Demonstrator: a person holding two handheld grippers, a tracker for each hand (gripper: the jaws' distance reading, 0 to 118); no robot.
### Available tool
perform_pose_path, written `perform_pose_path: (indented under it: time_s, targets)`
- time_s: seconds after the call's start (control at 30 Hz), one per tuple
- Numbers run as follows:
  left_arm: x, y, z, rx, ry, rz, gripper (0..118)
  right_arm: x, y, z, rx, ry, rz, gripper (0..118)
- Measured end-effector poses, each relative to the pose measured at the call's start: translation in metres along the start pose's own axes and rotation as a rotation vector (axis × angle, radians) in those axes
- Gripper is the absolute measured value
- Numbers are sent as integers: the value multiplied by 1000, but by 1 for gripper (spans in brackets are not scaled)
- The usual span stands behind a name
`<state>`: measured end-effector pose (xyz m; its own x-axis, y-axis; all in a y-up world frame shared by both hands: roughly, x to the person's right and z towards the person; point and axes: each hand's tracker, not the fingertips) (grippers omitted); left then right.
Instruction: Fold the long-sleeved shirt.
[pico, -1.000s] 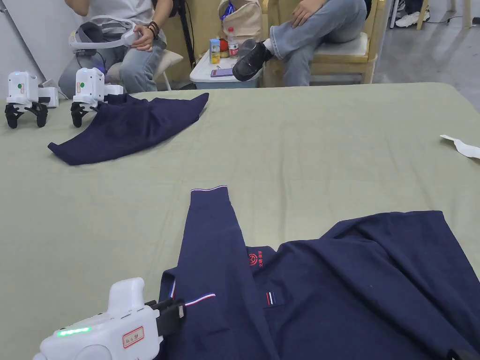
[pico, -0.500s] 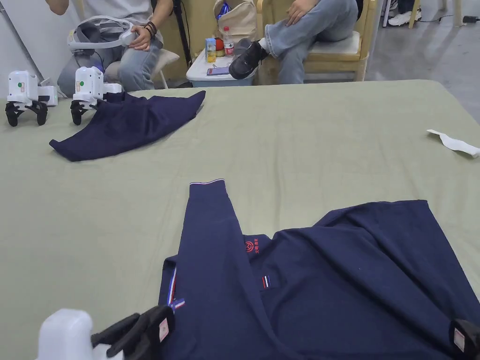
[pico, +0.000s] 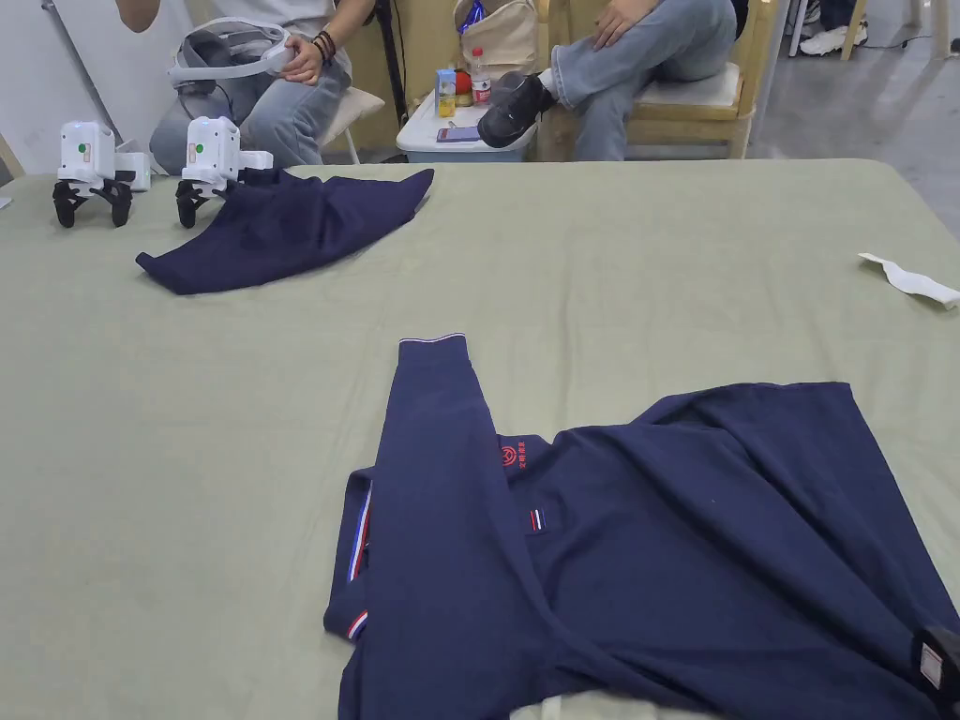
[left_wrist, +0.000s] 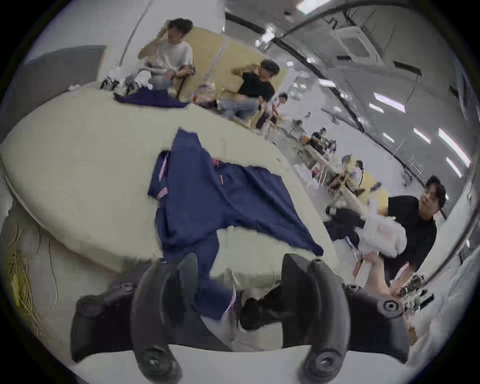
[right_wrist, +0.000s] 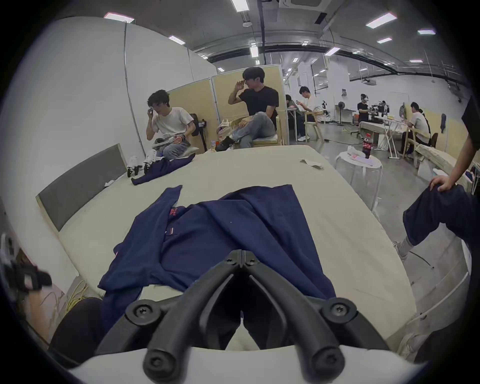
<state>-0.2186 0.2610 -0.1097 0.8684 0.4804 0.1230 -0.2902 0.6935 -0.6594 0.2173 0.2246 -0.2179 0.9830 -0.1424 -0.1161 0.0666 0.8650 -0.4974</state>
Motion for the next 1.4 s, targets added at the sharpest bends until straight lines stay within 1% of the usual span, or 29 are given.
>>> perform_pose_path:
  time_s: [0.07,0.2,0.23,0.33,0.4,0.47,0.5,0.57,0.63,0.7,0.8,0.87,0.9,0.93,0.97,1.0,1.03,1.07,1.13,1.2,1.23,1.27,1.3,1.33,1.37,1.4]
  targets:
    - [-3,28,-7,34,14,-74,69,-1,2,0,3,9,7,1]
    - [-8,89,-38,113,140,-258,69,-1,5,-3,8,4,21,1]
    - [-12,103,-54,107,188,-280,69,1,6,-4,9,2,20,1]
    - [-30,137,-98,88,247,-327,69,7,5,-10,6,-10,5,1]
    - [-45,153,-126,73,254,-296,69,9,7,-13,0,-20,4,1]
    - [-60,168,-152,41,250,-212,69,13,8,-16,-12,-37,10,1]
    - [-80,171,-160,39,251,-189,68,15,8,-18,-21,-44,12,1]
    - [-88,178,-175,50,209,-149,67,17,9,-21,-31,-58,10,1]
    - [-85,180,-184,46,221,-141,63,20,8,-25,-36,-63,4,1]
    - [-91,182,-199,47,213,-133,63,22,4,-30,-43,-73,-6,1]
    - [-94,203,-233,16,203,-107,63,22,3,-39,-60,-56,-29,1]
    - [-103,231,-270,-11,203,-130,63,18,3,-46,-77,-51,-16,1]
    - [-114,245,-295,-45,221,-130,63,16,4,-50,-83,-50,-9,1]
    - [-120,259,-316,-68,271,-122,63,16,2,-54,-87,-46,-6,1]
    - [-128,271,-336,-64,258,-124,63,15,3,-57,-88,-40,-1,1]
    - [-139,284,-359,-99,242,-93,63,14,3,-60,-86,-37,7,1]
    - [-149,299,-381,-117,276,-60,63,12,5,-64,-88,-40,13,1]
    - [-158,307,-405,-134,314,-60,63,11,7,-69,-92,-41,18,1]
    - [-173,310,-446,-199,335,-43,63,11,9,-77,-94,-40,28,1]
    - [-179,302,-477,-278,310,0,62,12,11,-88,-107,-44,28,1]
    - [-181,297,-487,-325,276,7,56,13,11,-93,-114,-46,30,1]
    - [-180,290,-494,-332,249,-9,51,13,11,-98,-124,-49,33,1]
    - [-167,282,-486,-287,333,-104,49,14,11,-103,-134,-50,34,1]
    - [-159,282,-483,-238,330,-183,33,14,11,-109,-141,-49,36,1]
    - [-157,281,-486,-278,330,-209,9,13,10,-113,-143,-46,41,1]
    - [-158,284,-486,-293,301,-206,0,11,10,-116,-143,-41,44,1]
